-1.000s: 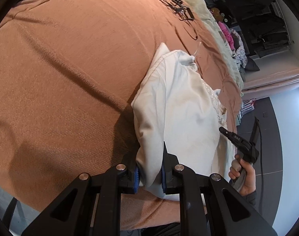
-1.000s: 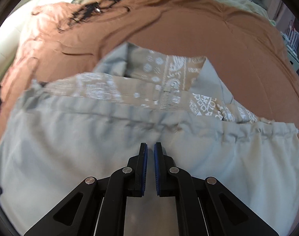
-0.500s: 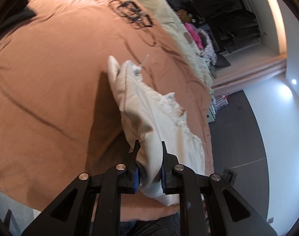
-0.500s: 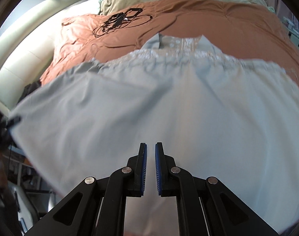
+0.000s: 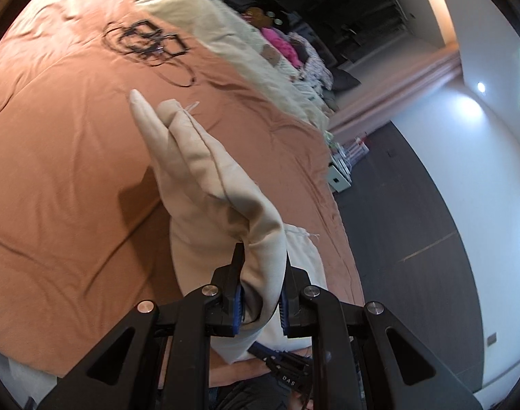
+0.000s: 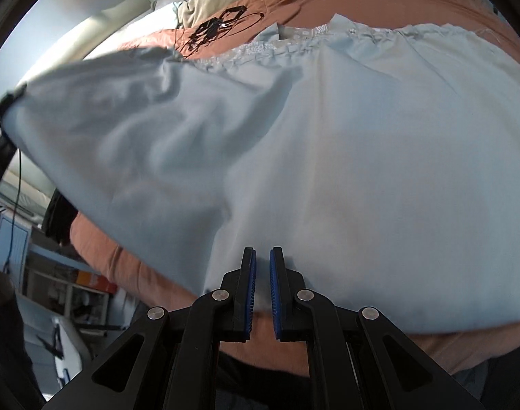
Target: Fold large clothes
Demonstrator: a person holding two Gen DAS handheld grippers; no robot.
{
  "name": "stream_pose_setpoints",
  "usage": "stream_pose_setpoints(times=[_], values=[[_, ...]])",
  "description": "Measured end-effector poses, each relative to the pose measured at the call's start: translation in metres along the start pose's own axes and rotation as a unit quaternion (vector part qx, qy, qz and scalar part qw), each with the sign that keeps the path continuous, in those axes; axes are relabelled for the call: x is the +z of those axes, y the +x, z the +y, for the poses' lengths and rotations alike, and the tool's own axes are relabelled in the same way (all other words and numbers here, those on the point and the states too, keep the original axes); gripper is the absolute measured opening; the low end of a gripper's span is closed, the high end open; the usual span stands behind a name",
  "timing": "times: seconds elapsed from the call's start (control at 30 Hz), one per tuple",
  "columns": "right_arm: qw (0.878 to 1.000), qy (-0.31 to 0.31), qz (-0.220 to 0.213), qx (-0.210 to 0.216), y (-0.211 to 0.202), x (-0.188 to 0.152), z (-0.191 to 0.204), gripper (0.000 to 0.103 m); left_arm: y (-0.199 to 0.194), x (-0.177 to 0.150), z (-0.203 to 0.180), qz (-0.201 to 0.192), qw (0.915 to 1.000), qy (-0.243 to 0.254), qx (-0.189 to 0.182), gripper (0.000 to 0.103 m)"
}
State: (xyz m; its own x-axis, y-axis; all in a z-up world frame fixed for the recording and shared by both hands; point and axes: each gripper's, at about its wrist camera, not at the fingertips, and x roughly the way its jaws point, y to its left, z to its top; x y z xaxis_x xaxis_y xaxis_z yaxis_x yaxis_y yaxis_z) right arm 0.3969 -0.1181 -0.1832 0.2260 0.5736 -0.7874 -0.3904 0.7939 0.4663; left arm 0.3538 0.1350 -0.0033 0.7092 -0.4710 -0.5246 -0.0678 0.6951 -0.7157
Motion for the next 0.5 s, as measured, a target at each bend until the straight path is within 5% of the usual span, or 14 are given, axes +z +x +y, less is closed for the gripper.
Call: stream_pose_setpoints(times=[0.5], values=[[0.993,0.065,-0.100,0.015,-0.099,-0.022,-0.068,0.011,0.067,-0.005,-0.129,0.050,0.9936,0.101,-0.010,0.017]])
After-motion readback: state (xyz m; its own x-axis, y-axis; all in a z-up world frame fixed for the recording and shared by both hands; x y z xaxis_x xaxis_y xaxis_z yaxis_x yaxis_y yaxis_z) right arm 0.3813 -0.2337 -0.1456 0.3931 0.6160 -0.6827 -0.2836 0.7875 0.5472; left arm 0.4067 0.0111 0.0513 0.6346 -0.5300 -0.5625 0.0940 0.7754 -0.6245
